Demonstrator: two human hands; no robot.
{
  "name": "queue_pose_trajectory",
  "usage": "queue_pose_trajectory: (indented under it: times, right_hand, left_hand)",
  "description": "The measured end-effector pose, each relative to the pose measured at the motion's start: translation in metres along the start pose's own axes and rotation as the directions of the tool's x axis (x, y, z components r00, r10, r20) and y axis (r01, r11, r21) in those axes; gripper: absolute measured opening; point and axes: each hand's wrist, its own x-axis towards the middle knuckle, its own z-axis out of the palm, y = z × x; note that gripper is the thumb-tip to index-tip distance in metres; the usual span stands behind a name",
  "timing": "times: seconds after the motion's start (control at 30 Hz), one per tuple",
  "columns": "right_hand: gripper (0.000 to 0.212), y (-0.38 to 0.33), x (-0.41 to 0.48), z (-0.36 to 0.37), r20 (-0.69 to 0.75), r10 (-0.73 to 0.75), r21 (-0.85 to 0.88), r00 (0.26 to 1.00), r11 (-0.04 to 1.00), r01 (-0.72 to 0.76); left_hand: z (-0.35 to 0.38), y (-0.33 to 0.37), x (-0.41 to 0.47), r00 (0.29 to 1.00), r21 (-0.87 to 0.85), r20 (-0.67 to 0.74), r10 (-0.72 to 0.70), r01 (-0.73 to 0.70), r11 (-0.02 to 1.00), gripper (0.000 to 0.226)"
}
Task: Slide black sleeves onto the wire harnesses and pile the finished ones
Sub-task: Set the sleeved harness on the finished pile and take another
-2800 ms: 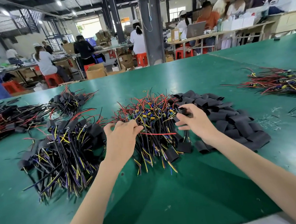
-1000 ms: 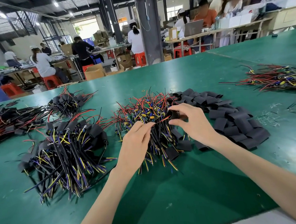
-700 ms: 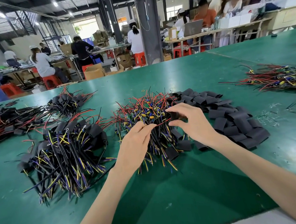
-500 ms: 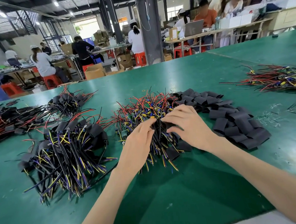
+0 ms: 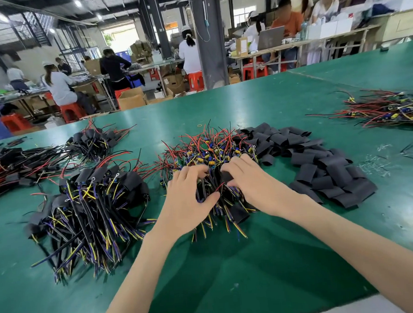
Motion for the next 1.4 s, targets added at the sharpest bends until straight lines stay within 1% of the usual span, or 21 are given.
queue_pose_trajectory:
  times: [0.03, 0.07, 0.1, 0.17, 0.2, 0.27, 0.33, 0.4, 0.43, 0.5, 0.57, 0.7, 0.83, 0.9, 0.97, 1.03, 1.23, 1.4]
  right_hand:
    - [0.031, 0.004, 0.0, -0.001, -0.008, 0.045, 0.048, 0.999, 0.998, -0.044]
    - [0.032, 0.009, 0.0, -0.002, -0.011, 0.091, 0.08, 0.996, 0.993, -0.09]
    - [0.034, 0.013, -0.001, -0.003, -0.004, 0.131, 0.092, 0.991, 0.987, -0.13]
    - [0.037, 0.019, -0.001, -0.004, 0.015, 0.194, 0.083, 0.981, 0.977, -0.195]
    - [0.038, 0.021, 0.0, -0.005, 0.022, 0.226, 0.091, 0.974, 0.97, -0.227]
    - [0.037, 0.024, 0.001, -0.008, 0.023, 0.267, 0.146, 0.963, 0.952, -0.268]
    - [0.034, 0.024, 0.001, -0.009, 0.018, 0.285, 0.2, 0.958, 0.938, -0.283]
    - [0.033, 0.023, 0.001, -0.007, 0.018, 0.292, 0.243, 0.956, 0.926, -0.288]
    - [0.033, 0.022, 0.001, -0.006, 0.018, 0.298, 0.261, 0.955, 0.92, -0.292]
    - [0.033, 0.022, 0.001, -0.006, 0.02, 0.302, 0.27, 0.953, 0.916, -0.296]
    - [0.032, 0.022, 0.001, -0.007, 0.014, 0.286, 0.242, 0.958, 0.929, -0.281]
    - [0.03, 0.023, 0.0, -0.009, 0.023, 0.282, 0.249, 0.959, 0.928, -0.278]
    - [0.035, 0.021, 0.0, -0.012, 0.048, 0.207, 0.134, 0.977, 0.968, -0.211]
    - [0.039, 0.019, -0.001, -0.014, 0.054, 0.165, 0.132, 0.985, 0.976, -0.17]
    - [0.041, 0.017, -0.001, -0.015, 0.036, 0.151, 0.175, 0.988, 0.972, -0.155]
    - [0.04, 0.013, -0.001, -0.017, 0.022, 0.148, 0.211, 0.989, 0.966, -0.15]
    - [0.039, 0.009, -0.001, -0.017, 0.078, 0.128, 0.219, 0.989, 0.965, -0.143]
    - [0.039, 0.007, -0.001, -0.022, 0.106, 0.143, 0.299, 0.984, 0.939, -0.169]
  left_hand:
    - [-0.003, -0.004, 0.0, 0.998, 0.089, 0.044, -0.042, 0.038, 0.995, 0.043]
    - [-0.005, -0.007, 0.0, 0.992, 0.141, 0.089, -0.085, 0.072, 0.987, 0.036]
    - [-0.007, -0.01, 0.0, 0.985, 0.149, 0.13, -0.115, 0.095, 0.984, 0.029]
    - [-0.01, -0.013, 0.0, 0.976, 0.081, 0.183, -0.119, 0.106, 0.991, 0.014]
    - [-0.01, -0.013, 0.001, 0.976, 0.036, 0.194, -0.104, 0.099, 0.994, 0.011]
    - [-0.01, -0.013, 0.002, 0.979, -0.046, 0.192, -0.071, 0.082, 0.996, 0.012]
    - [-0.009, -0.012, 0.002, 0.977, -0.094, 0.202, -0.07, 0.091, 0.991, 0.011]
    - [-0.004, -0.011, 0.0, 0.971, -0.075, 0.225, -0.079, 0.098, 0.992, 0.02]
    - [-0.002, -0.01, 0.0, 0.971, -0.058, 0.226, -0.079, 0.094, 0.994, 0.021]
    - [0.0, -0.007, 0.0, 0.977, -0.049, 0.198, -0.081, 0.092, 0.995, 0.016]
    - [-0.002, -0.005, 0.001, 0.985, -0.068, 0.147, -0.091, 0.102, 0.992, 0.008]
    - [-0.004, 0.0, 0.0, 0.995, -0.134, 0.044, -0.093, 0.098, 0.986, 0.009]
    - [0.0, 0.005, 0.0, 0.995, -0.026, -0.095, -0.016, 0.014, 1.0, 0.012]
    - [0.002, 0.004, 0.001, 0.989, 0.037, -0.141, 0.054, -0.049, 0.998, 0.013]
    - [0.003, 0.004, 0.0, 0.983, 0.076, -0.153, 0.1, -0.089, 0.993, 0.014]
    - [0.004, 0.003, 0.0, 0.98, 0.091, -0.161, 0.117, -0.104, 0.99, 0.015]
    - [0.006, 0.003, 0.0, 0.975, 0.101, -0.172, 0.141, -0.125, 0.987, 0.017]
    - [0.006, 0.001, 0.0, 0.97, 0.144, -0.158, 0.187, -0.164, 0.976, 0.016]
